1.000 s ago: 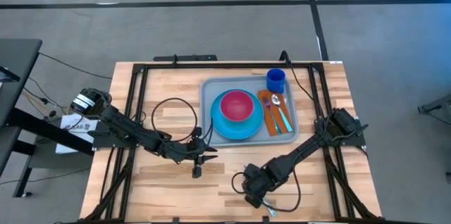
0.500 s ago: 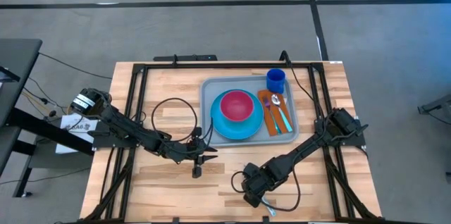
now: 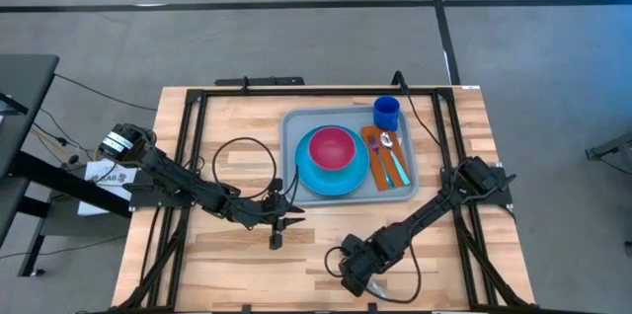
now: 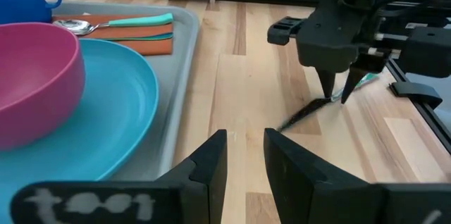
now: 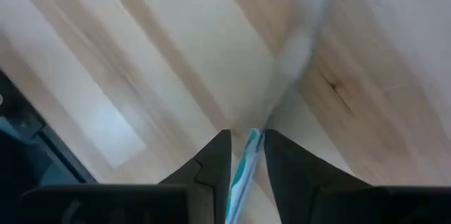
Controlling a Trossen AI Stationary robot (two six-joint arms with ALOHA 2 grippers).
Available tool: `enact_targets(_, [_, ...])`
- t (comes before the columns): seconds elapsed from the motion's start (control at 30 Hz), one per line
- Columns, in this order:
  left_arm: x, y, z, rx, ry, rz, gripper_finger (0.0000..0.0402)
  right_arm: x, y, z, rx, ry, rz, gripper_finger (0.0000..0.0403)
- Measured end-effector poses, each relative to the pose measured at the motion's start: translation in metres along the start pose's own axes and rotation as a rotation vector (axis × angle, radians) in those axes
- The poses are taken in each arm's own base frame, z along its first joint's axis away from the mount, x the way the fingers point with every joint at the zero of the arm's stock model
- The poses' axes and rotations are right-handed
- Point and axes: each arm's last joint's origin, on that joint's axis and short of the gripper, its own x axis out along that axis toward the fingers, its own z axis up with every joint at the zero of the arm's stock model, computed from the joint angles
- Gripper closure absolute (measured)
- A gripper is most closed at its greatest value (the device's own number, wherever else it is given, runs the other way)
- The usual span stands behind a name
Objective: Set up tray
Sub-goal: Put the blue patterned knife between the blue fork and blue spoon on the brown napkin
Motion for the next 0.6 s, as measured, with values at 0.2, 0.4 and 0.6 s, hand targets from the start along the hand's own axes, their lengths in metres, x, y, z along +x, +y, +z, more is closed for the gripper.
enact_targets(0.2, [0.0000,0.0001,-0.0001,-0.014,0.001,0.001,0.0319,0.0037,-0.0010,0.0004,0.003,0.007,-0.014,0.0321])
enact_targets(0.4, [0.0000,0.0001,0.0000,-0.014,0.001,0.001,0.0319,0.0049,-0.0012,-0.0022,-0.007,-0.034,-0.040,0.0321])
enact_targets(0.6, [0.0000,0.0002,-0.0008,-0.011,0.008,0.002,0.0319,0.0060,-0.0011,-0.0053,-0.015,-0.045,-0.052,0.0336])
